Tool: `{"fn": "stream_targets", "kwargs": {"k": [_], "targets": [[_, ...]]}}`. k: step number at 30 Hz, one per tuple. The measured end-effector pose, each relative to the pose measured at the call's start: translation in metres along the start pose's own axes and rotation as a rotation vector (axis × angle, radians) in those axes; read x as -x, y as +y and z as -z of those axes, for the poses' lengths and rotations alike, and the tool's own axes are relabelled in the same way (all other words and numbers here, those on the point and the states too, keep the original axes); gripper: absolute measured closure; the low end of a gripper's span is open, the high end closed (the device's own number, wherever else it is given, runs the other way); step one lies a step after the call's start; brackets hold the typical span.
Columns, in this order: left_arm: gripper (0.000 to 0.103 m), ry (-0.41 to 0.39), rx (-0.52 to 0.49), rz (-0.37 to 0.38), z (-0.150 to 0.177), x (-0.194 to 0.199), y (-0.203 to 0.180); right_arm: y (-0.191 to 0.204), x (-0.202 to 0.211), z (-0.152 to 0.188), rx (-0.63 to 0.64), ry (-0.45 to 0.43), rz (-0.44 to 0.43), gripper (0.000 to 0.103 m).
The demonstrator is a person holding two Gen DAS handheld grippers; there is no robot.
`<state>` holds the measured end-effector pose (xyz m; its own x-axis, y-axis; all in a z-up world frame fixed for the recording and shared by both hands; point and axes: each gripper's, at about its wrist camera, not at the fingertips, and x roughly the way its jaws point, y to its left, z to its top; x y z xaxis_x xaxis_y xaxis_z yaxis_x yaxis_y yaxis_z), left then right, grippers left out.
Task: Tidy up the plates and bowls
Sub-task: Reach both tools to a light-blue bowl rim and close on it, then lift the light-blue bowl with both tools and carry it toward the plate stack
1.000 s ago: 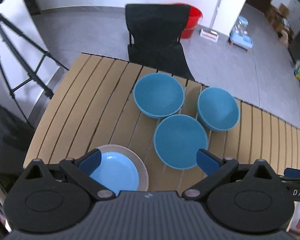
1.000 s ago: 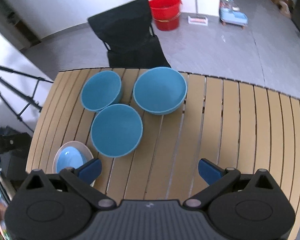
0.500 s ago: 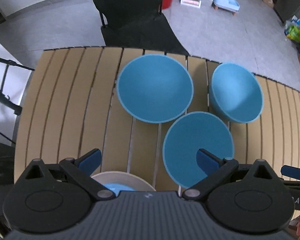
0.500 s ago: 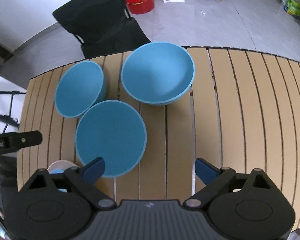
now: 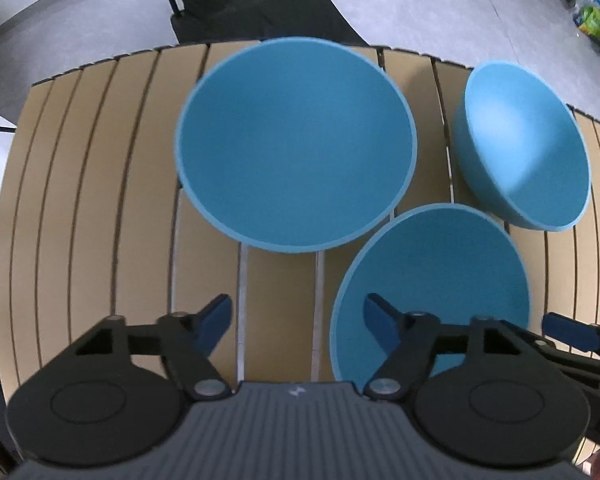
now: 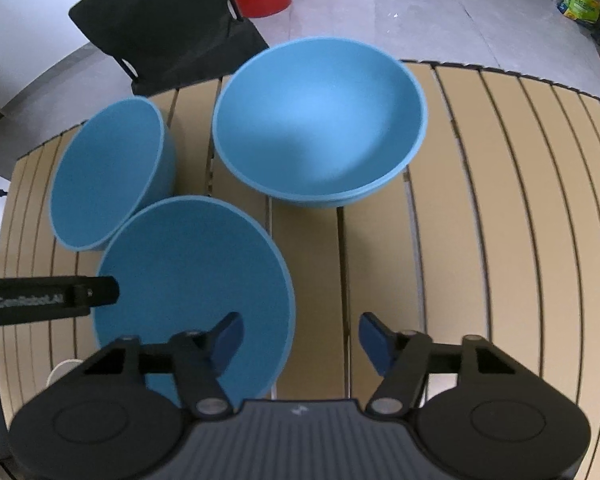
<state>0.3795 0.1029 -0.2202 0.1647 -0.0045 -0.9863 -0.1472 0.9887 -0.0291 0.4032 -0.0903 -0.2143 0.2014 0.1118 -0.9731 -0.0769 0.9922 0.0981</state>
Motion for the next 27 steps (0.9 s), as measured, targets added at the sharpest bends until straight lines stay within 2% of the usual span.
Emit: {"fn": "stream_targets", "kwargs": {"k": [1,3,5,8,12,14,23,27], "targets": [[0.037,0.004,-0.003,-0.004,0.0,-0.003,-0.001,0.001,-0.004,0.0,0.002,0.004,0.001,0.051],[0.053,0.013,-0.008,-0.004,0.001,-0.007,-0.002,0.001,-0.012,0.0,-0.002,0.014,0.007,0.062],[0.064,0.025,-0.009,0.01,0.002,-0.01,-0.003,0.002,-0.016,0.0,-0.009,0.025,0.008,0.076],[0.076,0.035,-0.014,0.036,0.002,-0.014,-0.002,0.002,-0.02,0.0,-0.024,0.038,-0.009,0.088],[0.091,0.037,-0.025,0.05,0.005,-0.016,-0.004,0.001,-0.024,-0.001,-0.04,0.04,-0.037,0.095],[0.094,0.041,-0.034,0.059,0.008,-0.017,-0.005,0.0,-0.024,0.0,-0.038,0.037,-0.039,0.097],[0.094,0.017,-0.072,0.047,0.013,-0.01,-0.019,-0.002,-0.018,0.006,-0.029,0.013,-0.047,0.097],[0.094,0.01,-0.082,0.048,0.003,-0.006,-0.026,-0.006,-0.009,0.012,-0.036,0.0,-0.053,0.097]]}}
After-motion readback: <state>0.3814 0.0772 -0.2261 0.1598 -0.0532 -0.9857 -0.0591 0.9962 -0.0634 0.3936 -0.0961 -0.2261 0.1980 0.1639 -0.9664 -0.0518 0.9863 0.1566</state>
